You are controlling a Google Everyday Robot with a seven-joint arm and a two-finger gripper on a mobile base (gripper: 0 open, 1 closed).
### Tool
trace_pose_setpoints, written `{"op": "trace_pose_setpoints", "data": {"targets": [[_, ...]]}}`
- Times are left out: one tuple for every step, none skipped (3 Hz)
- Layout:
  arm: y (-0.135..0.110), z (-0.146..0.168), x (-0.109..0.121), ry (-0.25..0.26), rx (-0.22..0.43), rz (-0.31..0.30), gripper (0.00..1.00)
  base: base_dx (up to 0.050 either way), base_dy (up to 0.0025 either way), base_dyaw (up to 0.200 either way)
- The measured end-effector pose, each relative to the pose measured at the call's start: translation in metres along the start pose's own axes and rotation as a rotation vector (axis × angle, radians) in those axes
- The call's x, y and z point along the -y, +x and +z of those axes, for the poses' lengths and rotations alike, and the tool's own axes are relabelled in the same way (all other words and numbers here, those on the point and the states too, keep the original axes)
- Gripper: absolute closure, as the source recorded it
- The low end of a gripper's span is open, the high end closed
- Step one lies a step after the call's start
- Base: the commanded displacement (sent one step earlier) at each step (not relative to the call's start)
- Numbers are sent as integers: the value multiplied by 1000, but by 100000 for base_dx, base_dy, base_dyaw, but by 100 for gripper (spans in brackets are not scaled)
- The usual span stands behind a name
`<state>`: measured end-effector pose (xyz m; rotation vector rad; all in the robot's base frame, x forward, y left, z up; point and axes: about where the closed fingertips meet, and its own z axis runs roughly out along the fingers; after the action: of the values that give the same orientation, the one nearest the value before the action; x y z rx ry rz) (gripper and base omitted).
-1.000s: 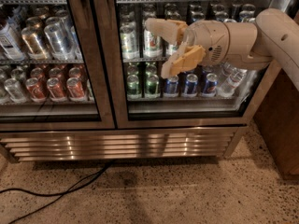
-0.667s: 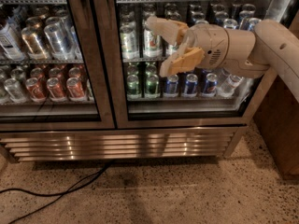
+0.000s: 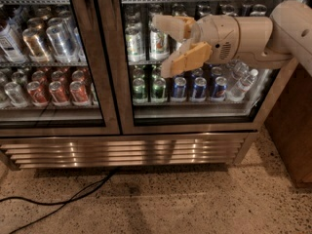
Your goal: Open right fridge door
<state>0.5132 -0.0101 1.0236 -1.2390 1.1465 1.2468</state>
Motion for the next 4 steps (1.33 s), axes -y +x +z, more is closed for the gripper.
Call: {"op": "trace_pose_setpoints", "data": {"targets": [[-3,3,1,40,-132,1,0,0,0,0],[-8,9,4,76,-257,-3,0,0,0,0],[-8,10,4,76,-257,-3,0,0,0,0],[-9,14,2,17,-157,-6,0,0,0,0]]}}
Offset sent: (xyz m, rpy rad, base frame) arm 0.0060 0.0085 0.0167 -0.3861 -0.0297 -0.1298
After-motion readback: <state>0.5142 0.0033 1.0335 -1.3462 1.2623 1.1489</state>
